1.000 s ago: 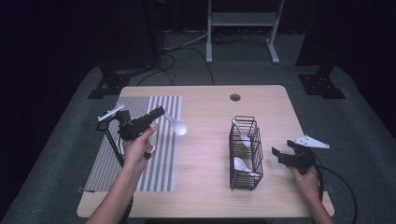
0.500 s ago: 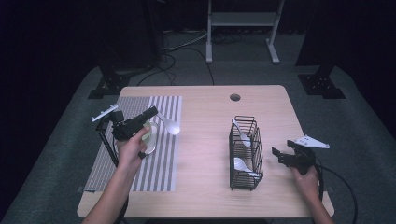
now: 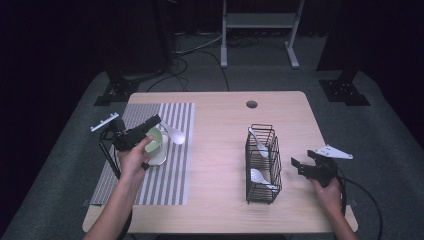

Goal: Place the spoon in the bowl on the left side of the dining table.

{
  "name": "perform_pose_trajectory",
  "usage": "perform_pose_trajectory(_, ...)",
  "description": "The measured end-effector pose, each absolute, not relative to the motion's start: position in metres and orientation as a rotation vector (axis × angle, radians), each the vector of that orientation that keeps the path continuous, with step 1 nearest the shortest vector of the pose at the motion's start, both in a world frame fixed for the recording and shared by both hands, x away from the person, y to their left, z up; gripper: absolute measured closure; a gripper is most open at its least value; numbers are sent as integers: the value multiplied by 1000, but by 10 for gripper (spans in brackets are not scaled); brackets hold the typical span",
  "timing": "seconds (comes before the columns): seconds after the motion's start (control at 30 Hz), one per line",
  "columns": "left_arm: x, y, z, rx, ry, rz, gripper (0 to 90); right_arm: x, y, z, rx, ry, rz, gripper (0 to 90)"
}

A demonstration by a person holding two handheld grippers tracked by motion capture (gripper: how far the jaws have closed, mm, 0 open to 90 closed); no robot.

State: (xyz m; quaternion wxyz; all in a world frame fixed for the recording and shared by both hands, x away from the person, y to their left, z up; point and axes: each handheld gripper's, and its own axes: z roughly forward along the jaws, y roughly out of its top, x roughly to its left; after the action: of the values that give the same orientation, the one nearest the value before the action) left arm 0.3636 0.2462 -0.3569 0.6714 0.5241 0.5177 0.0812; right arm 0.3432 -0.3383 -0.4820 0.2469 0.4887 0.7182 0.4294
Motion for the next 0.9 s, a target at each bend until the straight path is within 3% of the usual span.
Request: perform_pose_trajectory(0.9,366,276,-365,1140,1233,224,851,343,-338,-482,1335,1956,1169,208)
